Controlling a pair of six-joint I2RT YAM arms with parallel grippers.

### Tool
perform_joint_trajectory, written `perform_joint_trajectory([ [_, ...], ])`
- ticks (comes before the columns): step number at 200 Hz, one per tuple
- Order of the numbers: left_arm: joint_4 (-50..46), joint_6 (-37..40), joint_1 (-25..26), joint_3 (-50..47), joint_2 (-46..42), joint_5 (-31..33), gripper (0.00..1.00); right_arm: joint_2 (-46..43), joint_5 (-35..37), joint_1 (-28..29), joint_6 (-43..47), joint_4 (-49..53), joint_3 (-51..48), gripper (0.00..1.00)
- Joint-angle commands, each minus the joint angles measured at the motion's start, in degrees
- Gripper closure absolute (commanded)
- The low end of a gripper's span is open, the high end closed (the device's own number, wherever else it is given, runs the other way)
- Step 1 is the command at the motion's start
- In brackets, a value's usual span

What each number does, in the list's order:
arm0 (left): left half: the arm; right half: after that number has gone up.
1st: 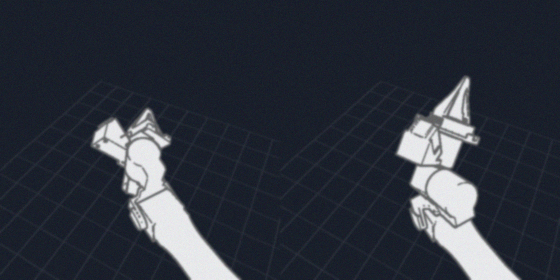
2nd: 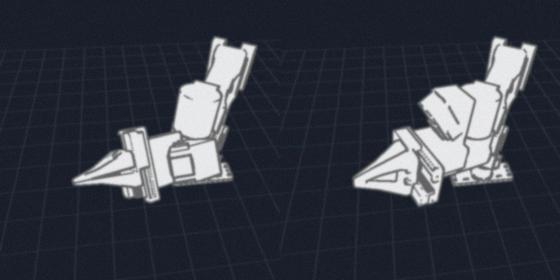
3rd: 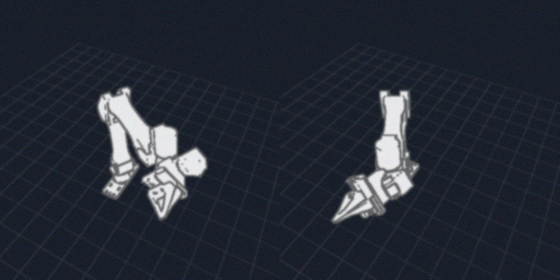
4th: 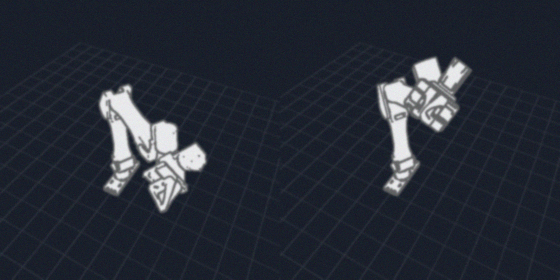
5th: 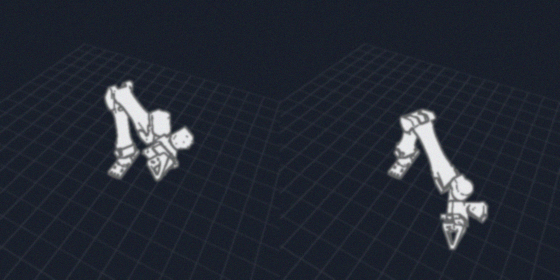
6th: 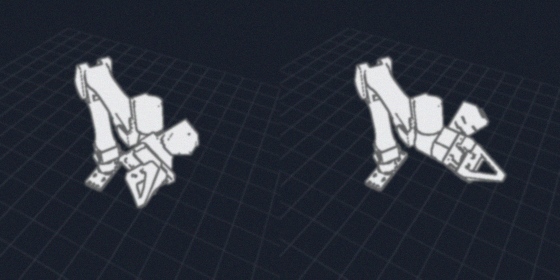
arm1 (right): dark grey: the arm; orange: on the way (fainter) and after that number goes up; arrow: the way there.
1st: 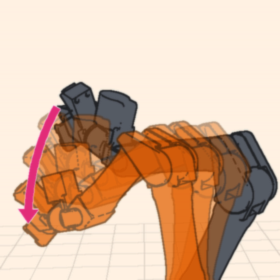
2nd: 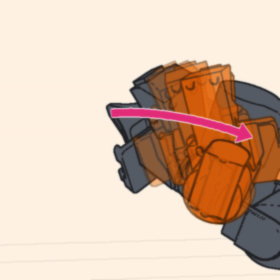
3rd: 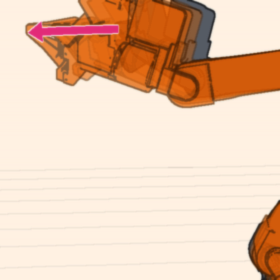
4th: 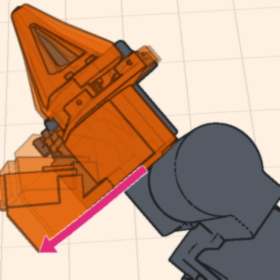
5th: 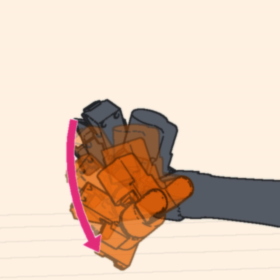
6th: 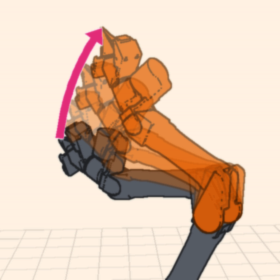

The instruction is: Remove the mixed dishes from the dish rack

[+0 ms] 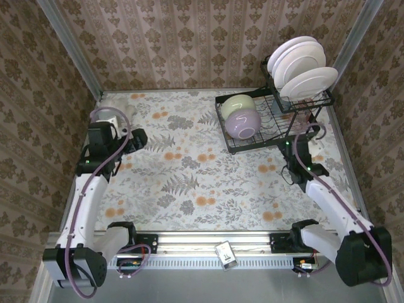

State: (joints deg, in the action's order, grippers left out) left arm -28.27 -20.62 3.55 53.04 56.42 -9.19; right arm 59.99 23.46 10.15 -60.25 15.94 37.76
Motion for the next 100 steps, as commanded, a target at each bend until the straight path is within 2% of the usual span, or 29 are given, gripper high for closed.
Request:
perform_joint_trajectory([
  [1, -4.0, 5.2, 3.9, 2.5, 0.0, -4.5, 0.00, 5.0, 3.1, 3.4, -6.3, 5.5, 5.0, 0.20],
  [26, -1.6, 9.1, 9.5, 1.8, -1.3, -9.0, 0.00, 11.2, 3.5, 5.9, -9.0, 5.8, 8.5, 0.24],
  [60, 6.1, 9.9, 14.9, -2.9, -5.6, -17.7, 0.00, 18.0, 4.0, 8.0, -11.4, 6.8, 13.3, 0.31],
  [79, 10.2, 9.8, 17.7, -6.1, -7.8, -19.5, 0.00, 22.5, 4.0, 9.2, -12.1, 7.1, 16.0, 0.32],
  [100, 9.2, 10.4, 19.5, -6.7, -8.2, -17.5, 0.00, 26.9, 4.2, 9.8, -14.7, 11.3, 20.5, 0.33],
])
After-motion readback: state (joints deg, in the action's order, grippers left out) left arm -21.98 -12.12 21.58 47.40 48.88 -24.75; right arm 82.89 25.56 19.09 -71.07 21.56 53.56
